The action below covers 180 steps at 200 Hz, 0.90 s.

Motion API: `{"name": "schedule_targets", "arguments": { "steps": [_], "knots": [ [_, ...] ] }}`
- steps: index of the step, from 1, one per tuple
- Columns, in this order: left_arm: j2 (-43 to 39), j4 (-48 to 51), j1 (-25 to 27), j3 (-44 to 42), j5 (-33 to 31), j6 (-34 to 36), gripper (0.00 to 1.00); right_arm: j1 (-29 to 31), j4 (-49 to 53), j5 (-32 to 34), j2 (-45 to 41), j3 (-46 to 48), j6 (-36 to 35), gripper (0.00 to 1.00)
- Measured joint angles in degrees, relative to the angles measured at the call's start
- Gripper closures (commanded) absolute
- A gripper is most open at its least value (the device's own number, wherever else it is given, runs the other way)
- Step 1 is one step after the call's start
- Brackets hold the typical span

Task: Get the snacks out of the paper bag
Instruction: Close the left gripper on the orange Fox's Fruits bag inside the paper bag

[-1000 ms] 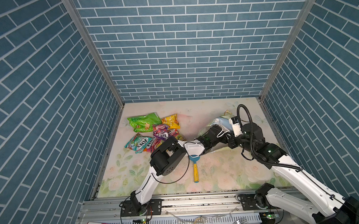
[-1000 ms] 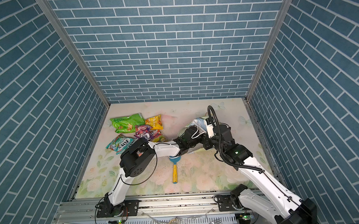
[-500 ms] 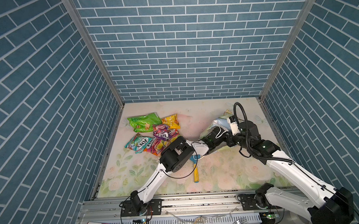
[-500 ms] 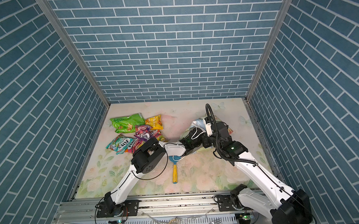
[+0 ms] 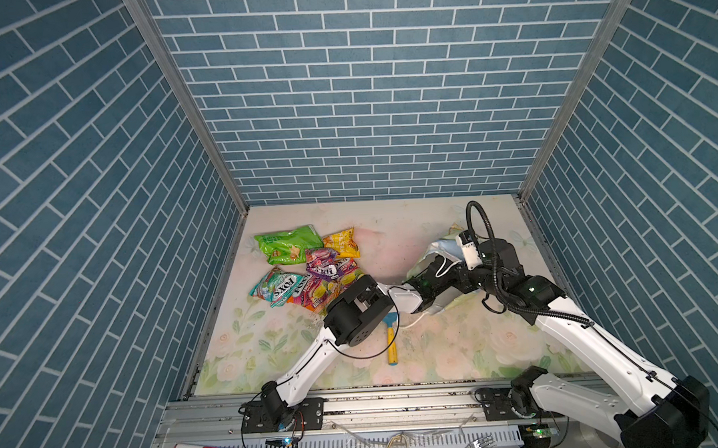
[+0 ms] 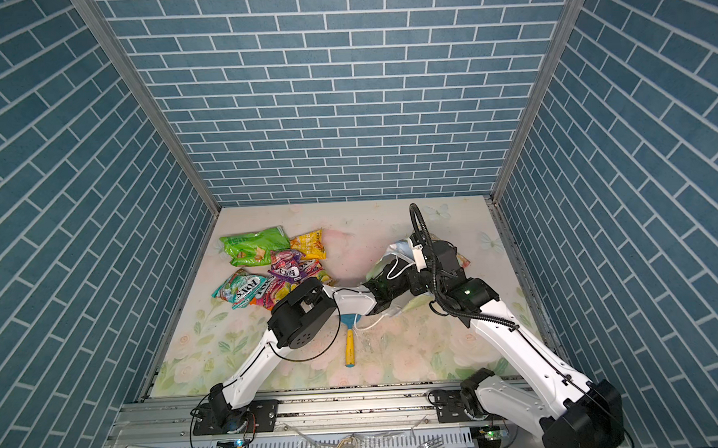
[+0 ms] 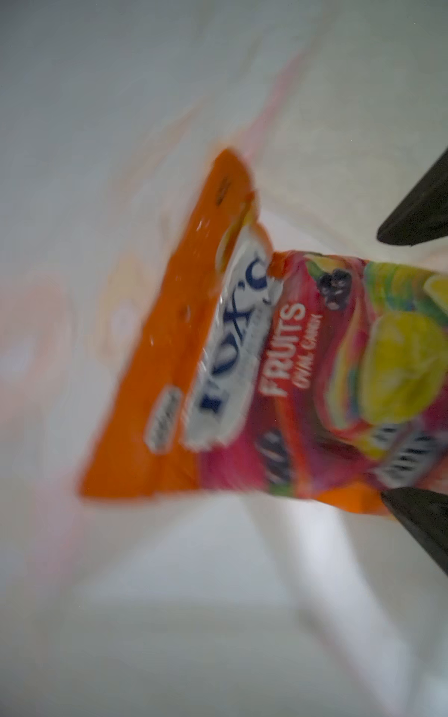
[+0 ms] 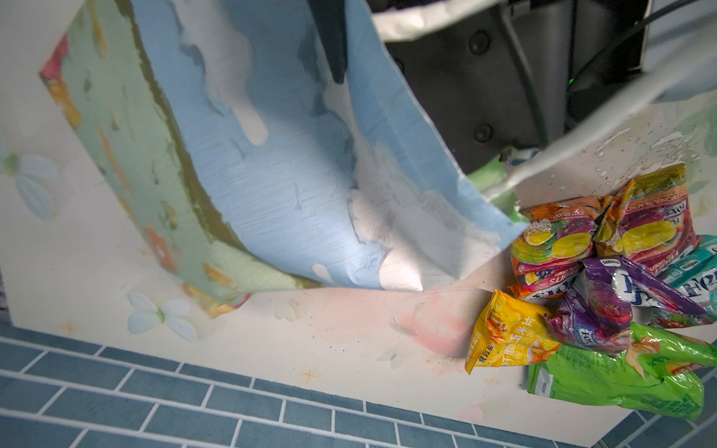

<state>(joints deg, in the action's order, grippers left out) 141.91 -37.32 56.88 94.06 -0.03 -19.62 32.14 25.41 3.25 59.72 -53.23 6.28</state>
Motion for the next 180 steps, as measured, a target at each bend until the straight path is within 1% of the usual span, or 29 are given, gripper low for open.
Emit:
{"name": "schedule_targets", "arguments": {
  "steps": [20,36,44,67,117,168,180],
  "knots": [
    [0.0,1.6,1.1,0.1,-0.3,0.5,0.03,1.1,2.4,0.0,0.8,-3.6,-1.9,1.00],
    [0.0,2.9,1.7,1.1,-0.3,0.7,0.02,1.1,4.4,0.0,1.1,-4.7,-2.6,1.00],
    [0.0,3.8,1.7,1.8,-0.3,0.8,0.01,1.1,5.3,-0.1,1.5,-5.2,-3.2,1.00],
    [0.4,5.9,1.7,4.1,-0.3,0.9,0.00,1.1,6.4,-0.5,2.6,-6.6,-4.3,1.00],
    [4.8,7.7,1.6,11.8,1.4,0.5,0.00,0.5,6.4,-0.5,2.8,-6.8,-6.1,1.00],
    [6.7,9.7,1.5,15.8,2.5,-0.5,0.00,0.0,5.7,-0.7,2.8,-6.7,-6.3,1.00],
    [7.3,9.7,1.4,16.6,2.9,-0.8,0.05,-0.1,5.4,-0.9,2.9,-6.4,-6.3,1.00]
  ]
}}
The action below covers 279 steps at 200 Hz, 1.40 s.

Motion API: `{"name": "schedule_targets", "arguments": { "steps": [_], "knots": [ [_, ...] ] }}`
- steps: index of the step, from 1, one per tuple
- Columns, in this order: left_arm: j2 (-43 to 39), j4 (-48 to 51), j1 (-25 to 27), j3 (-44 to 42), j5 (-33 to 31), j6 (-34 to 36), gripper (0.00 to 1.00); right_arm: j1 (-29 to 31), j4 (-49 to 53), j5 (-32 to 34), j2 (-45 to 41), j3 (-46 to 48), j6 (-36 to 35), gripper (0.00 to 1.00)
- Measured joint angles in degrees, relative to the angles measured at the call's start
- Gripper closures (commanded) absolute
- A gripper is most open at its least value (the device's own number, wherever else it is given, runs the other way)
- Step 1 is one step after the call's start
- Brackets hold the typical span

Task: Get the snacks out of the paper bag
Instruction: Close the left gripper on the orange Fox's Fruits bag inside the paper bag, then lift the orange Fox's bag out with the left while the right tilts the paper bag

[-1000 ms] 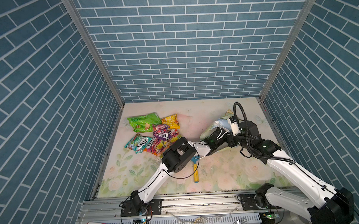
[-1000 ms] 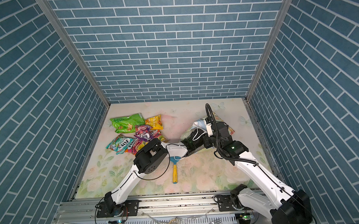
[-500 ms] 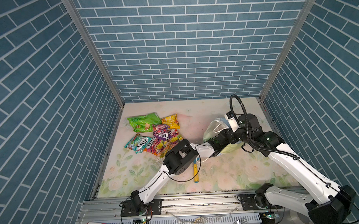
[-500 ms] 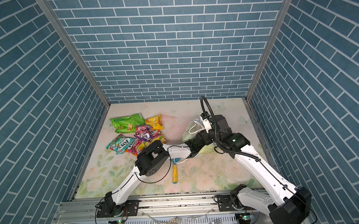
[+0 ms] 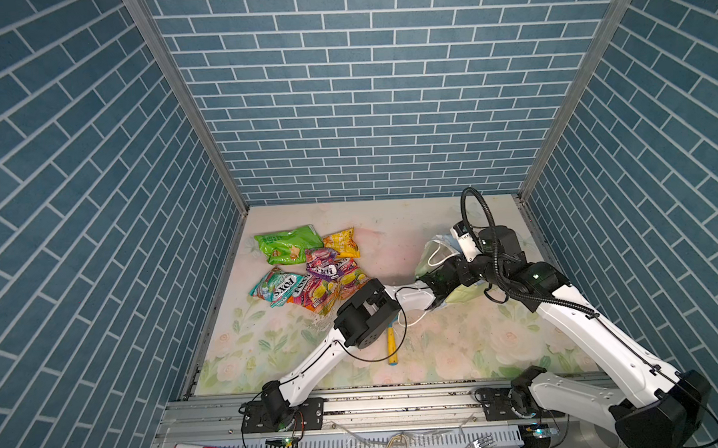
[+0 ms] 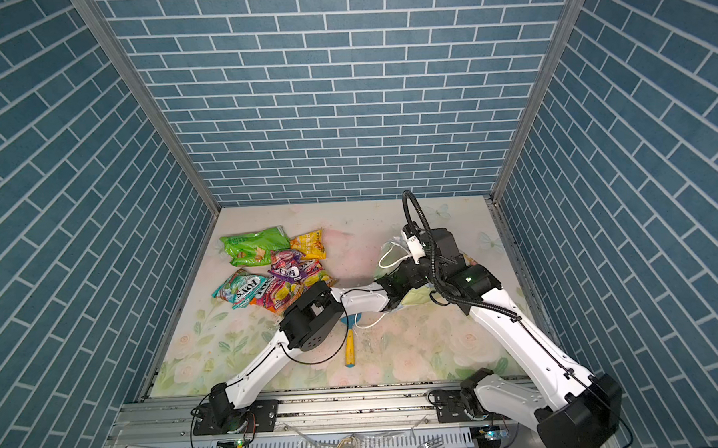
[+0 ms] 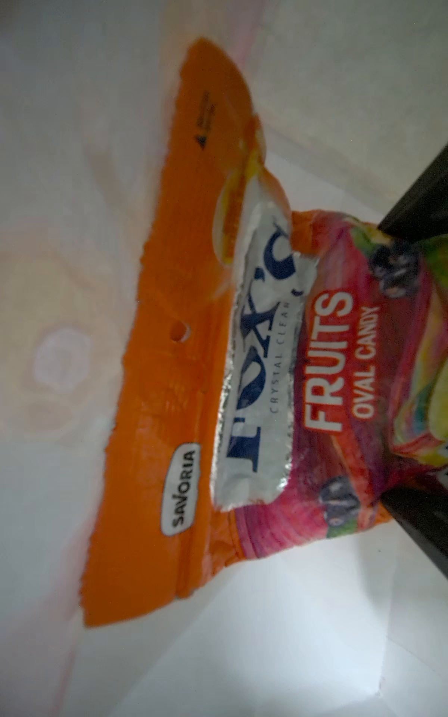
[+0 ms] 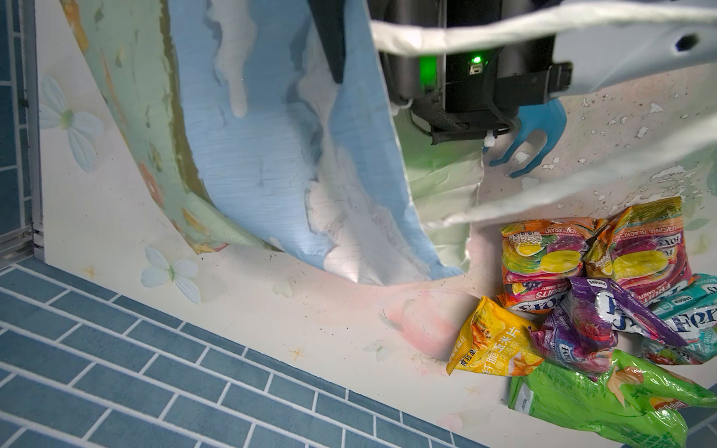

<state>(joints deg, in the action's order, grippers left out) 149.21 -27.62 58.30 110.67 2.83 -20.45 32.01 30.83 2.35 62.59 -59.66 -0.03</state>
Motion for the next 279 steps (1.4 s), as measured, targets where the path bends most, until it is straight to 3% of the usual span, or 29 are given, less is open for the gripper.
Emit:
{"name": "schedule_targets", "arguments": {
  "steps": [66,103,158,214,279],
  "knots": [
    [1.5,2.4,-0.2,1.7,2.0,-1.7,0.12,-0.1,0.7,0.9,1.8,-0.4,-1.5,1.00],
    [1.8,4.2,-0.5,3.5,3.5,-2.5,0.01,0.2,1.9,2.3,3.3,-2.4,-3.5,1.00],
    [4.6,1.4,-0.7,6.6,8.0,-2.7,0.00,0.5,2.0,2.8,4.2,-2.4,-4.9,1.00],
    [6.0,-13.1,-1.0,1.4,10.7,-7.6,0.29,1.3,-1.2,-1.0,2.4,2.4,-4.7,1.00],
    [5.9,-15.4,-2.1,-0.8,12.5,-11.0,0.37,1.9,0.6,-0.2,1.4,2.7,-5.6,1.00]
  ]
}}
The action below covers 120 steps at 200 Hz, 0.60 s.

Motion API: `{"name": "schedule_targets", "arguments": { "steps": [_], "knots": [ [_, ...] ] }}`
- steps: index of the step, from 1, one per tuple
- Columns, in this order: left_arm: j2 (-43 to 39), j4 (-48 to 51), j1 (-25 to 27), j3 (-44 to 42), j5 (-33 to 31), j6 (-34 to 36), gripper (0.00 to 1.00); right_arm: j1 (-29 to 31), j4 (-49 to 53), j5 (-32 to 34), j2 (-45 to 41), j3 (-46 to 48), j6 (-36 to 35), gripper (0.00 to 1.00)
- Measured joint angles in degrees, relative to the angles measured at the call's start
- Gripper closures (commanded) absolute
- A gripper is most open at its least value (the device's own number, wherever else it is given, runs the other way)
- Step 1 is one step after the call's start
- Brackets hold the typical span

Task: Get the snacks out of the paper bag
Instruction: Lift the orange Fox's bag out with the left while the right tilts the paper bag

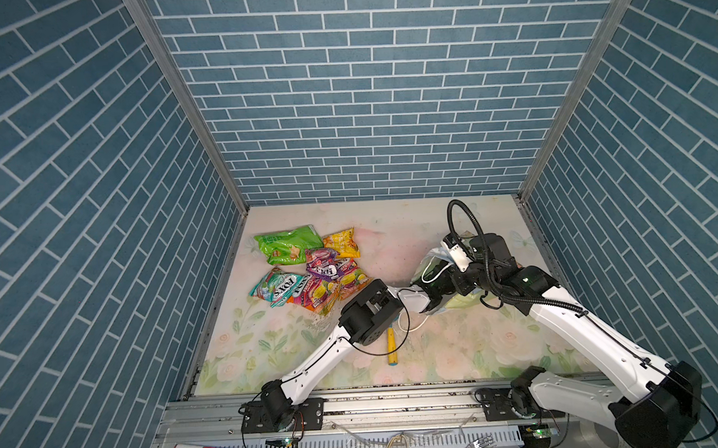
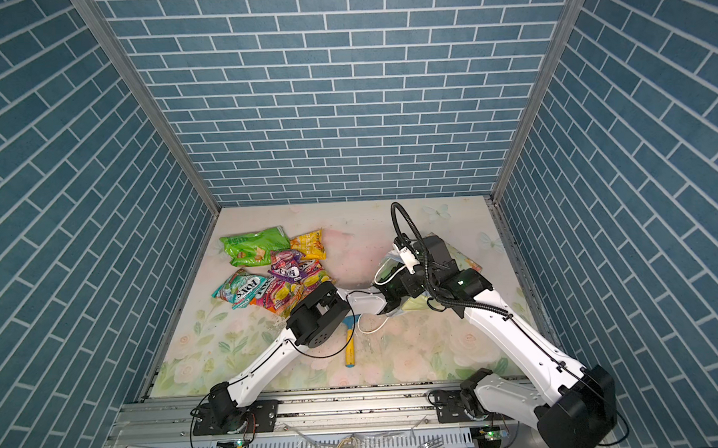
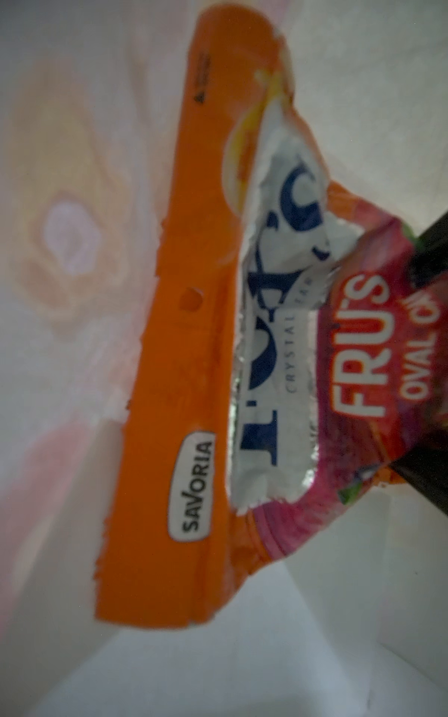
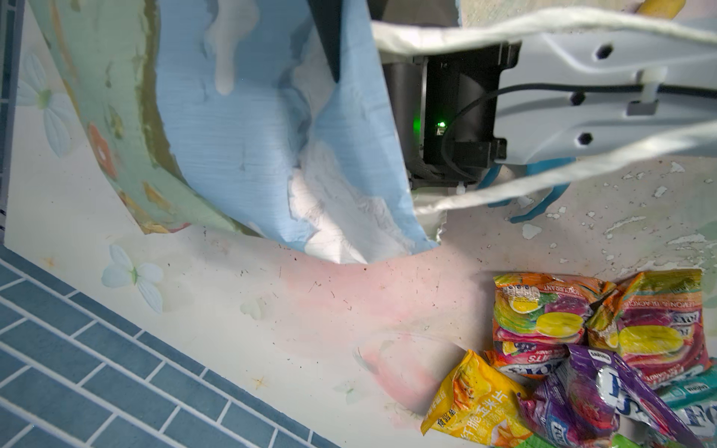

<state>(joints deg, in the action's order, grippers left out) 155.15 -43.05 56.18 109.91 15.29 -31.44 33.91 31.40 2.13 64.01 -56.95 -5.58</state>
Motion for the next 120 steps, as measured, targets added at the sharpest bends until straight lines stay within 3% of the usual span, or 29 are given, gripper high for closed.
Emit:
{"name": "schedule_targets", "arguments": {
  "steps": [32,94,120],
  "knots": [
    [-0.7,3.3,0.0,0.8,-0.2,1.1,0.38,0.9,2.2,3.0,3.0,-3.9,-1.0,1.00],
    [-1.6,8.3,0.0,2.2,-1.3,3.3,0.38,7.2,9.0,15.4,10.7,-12.2,-4.9,1.00],
    [-1.9,9.3,0.0,2.3,-1.7,4.1,0.32,10.7,12.2,22.3,13.2,-14.9,-6.9,1.00]
  ]
}}
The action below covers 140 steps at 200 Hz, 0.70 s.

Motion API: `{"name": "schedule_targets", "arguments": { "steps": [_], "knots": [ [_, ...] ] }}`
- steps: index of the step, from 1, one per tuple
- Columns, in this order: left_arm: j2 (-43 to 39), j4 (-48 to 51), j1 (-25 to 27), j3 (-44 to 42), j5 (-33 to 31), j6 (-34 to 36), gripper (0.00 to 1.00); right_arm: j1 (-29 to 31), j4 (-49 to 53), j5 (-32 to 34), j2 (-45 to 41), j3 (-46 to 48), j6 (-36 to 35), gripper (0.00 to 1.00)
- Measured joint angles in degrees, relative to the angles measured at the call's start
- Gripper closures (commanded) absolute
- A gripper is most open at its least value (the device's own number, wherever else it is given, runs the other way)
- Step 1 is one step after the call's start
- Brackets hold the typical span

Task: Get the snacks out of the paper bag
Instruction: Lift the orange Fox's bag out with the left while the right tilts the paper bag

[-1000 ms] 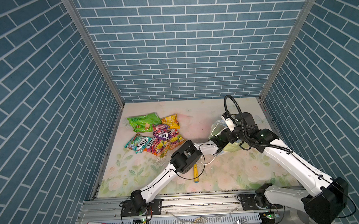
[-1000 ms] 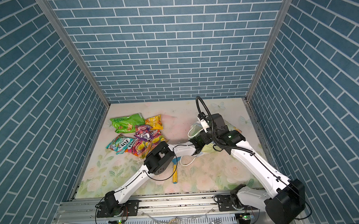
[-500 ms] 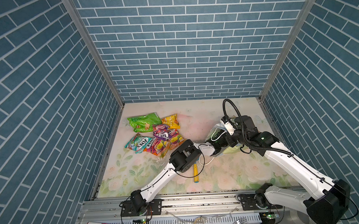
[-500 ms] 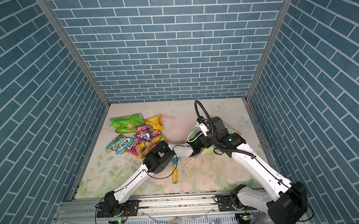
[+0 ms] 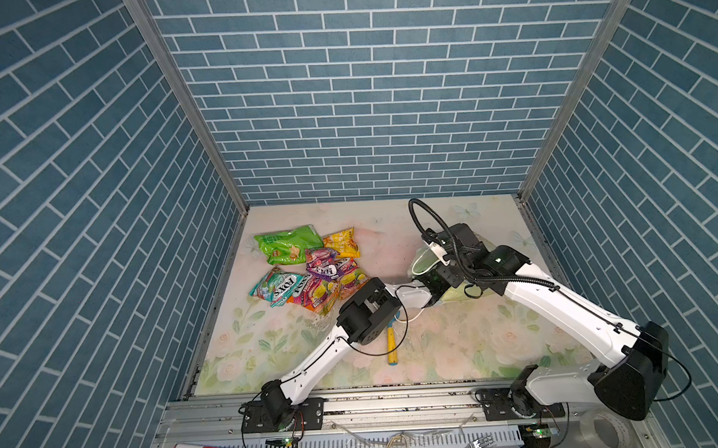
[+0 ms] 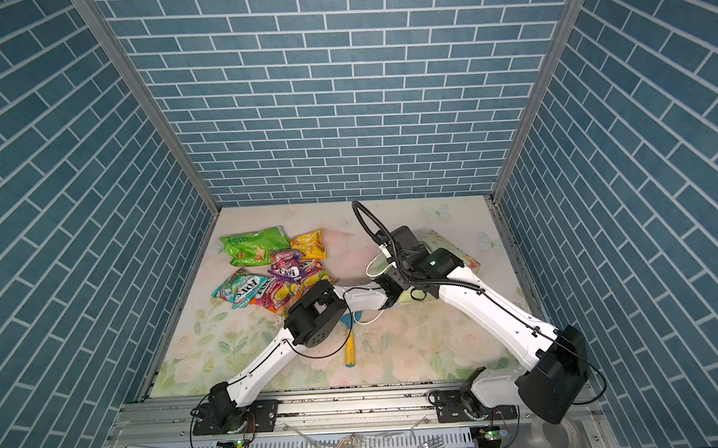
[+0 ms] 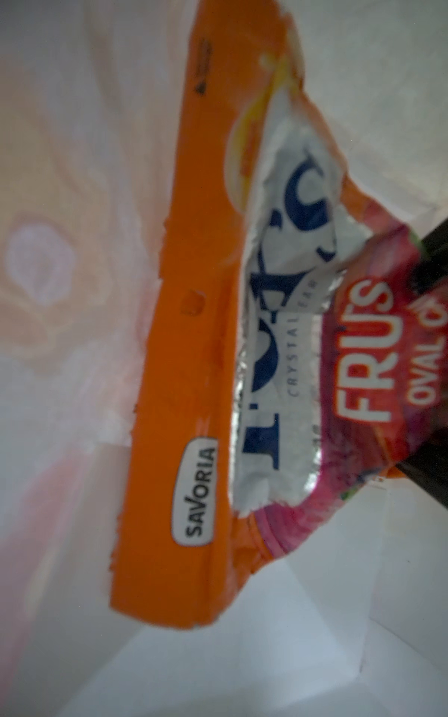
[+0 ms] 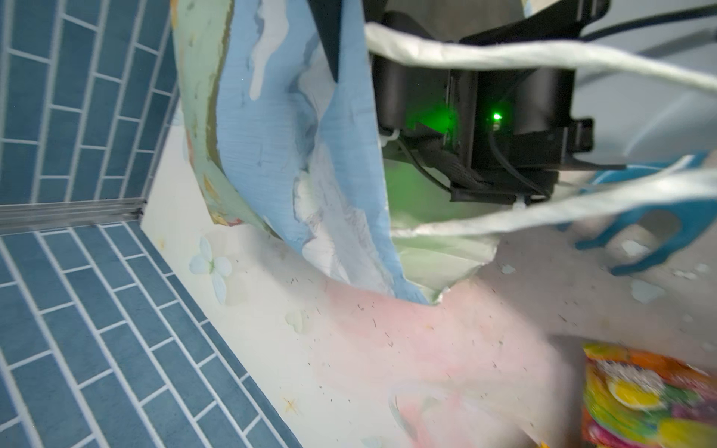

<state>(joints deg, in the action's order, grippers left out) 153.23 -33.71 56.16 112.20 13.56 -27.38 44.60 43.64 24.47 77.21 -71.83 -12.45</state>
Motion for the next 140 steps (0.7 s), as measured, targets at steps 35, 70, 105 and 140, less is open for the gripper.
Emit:
{"name": "schedule_targets", "arguments": {
  "steps": [35,70,105,140],
  "knots": [
    [-0.1,0.9,0.0,0.1,-0.2,1.0,0.16,3.5,1.8,6.6,2.4,-1.5,-2.7,1.00],
    [-0.1,3.3,0.0,1.5,0.2,2.4,0.00,5.4,1.4,8.9,2.7,-1.5,-4.2,1.00],
    [0.2,1.1,0.0,1.9,3.1,0.2,0.00,5.5,-2.3,6.6,1.1,-0.1,-4.3,1.00],
    [0.4,-1.1,0.2,2.0,4.2,-1.6,0.03,5.5,-6.2,4.6,-1.7,3.2,-4.0,1.00]
  ]
}}
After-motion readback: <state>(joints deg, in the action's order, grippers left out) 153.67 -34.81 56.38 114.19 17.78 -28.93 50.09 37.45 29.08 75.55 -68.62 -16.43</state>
